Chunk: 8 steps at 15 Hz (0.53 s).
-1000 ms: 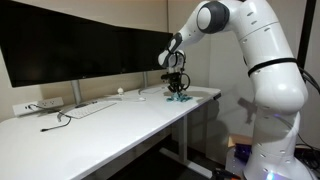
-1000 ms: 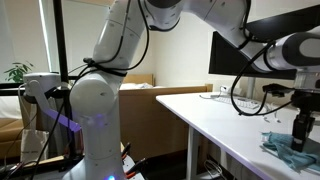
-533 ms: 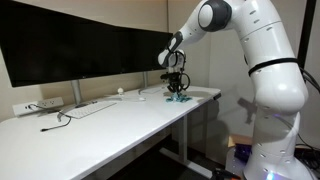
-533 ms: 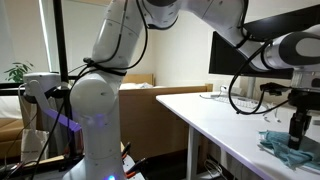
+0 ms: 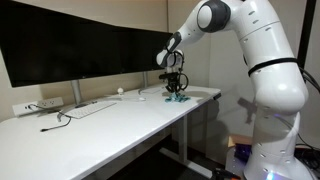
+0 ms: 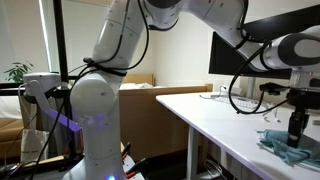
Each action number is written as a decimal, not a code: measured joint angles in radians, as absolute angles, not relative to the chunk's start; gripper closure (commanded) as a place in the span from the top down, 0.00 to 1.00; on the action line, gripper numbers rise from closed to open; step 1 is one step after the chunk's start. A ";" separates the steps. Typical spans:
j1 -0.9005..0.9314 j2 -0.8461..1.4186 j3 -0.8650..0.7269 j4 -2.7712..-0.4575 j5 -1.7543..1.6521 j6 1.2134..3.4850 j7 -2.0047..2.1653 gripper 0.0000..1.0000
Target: Use the blue towel to wipe the desk
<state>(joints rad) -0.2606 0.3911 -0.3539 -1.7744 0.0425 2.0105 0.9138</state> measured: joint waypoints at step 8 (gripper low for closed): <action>-0.217 0.407 -0.326 -1.750 0.038 2.023 0.947 0.07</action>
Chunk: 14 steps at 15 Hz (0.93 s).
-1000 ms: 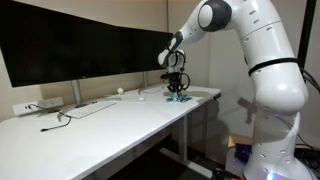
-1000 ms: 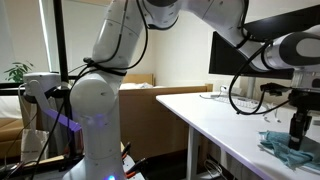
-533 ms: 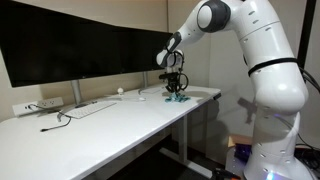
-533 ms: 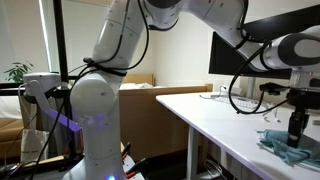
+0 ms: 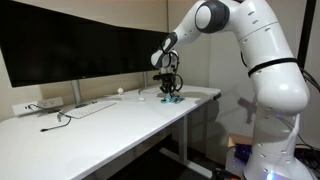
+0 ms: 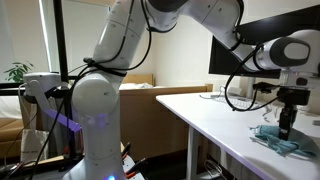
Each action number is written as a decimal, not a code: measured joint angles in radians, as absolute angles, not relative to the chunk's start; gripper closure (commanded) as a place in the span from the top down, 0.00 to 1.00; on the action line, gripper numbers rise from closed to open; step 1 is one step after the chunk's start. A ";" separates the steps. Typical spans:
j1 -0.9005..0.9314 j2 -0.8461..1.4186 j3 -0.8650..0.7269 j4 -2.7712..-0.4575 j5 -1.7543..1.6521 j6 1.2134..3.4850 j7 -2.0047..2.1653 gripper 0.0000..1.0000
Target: Use the blue towel to wipe the desk
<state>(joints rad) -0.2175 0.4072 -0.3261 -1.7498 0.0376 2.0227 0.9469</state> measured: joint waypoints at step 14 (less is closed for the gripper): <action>-0.138 0.401 -0.267 -1.749 -0.006 2.010 0.947 0.07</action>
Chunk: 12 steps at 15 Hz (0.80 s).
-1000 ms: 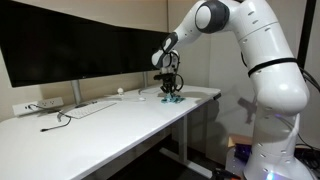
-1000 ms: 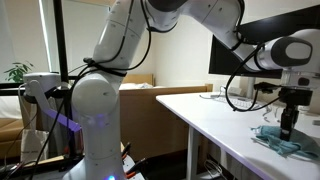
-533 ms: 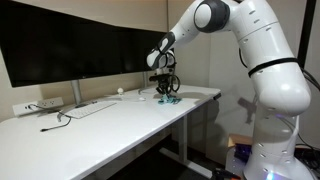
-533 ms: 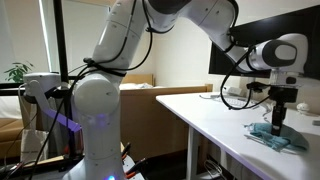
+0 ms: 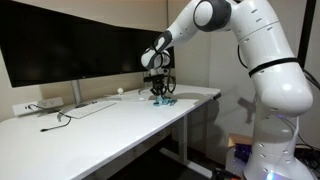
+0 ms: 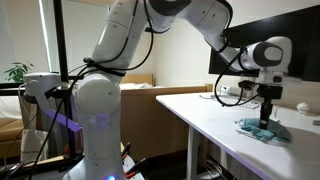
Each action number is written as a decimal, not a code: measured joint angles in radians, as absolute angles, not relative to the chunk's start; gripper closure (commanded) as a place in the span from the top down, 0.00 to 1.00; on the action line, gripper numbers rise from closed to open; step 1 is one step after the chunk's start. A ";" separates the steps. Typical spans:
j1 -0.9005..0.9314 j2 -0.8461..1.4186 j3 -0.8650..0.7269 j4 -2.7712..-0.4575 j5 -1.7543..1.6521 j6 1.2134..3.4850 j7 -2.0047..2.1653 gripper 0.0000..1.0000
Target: Use the blue towel to wipe the desk
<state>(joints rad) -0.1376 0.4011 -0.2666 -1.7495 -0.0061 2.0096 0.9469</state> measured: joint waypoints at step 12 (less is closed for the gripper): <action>-0.056 0.341 -0.214 -1.827 -0.007 2.009 0.955 0.07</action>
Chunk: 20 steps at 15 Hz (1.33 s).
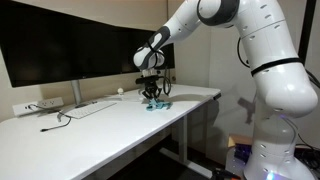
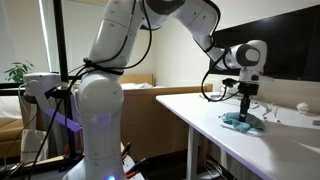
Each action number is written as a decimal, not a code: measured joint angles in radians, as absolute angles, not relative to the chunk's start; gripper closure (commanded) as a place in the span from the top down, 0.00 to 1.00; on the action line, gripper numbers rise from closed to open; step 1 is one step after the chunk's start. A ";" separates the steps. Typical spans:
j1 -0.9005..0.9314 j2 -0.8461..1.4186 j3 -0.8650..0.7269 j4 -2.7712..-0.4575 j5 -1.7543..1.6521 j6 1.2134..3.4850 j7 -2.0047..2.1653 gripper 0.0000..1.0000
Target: Use the blue towel to wipe the desk
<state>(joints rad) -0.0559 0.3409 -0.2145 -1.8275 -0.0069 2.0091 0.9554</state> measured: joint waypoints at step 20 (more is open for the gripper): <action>-0.011 0.284 -0.152 -1.895 -0.004 1.998 1.031 0.07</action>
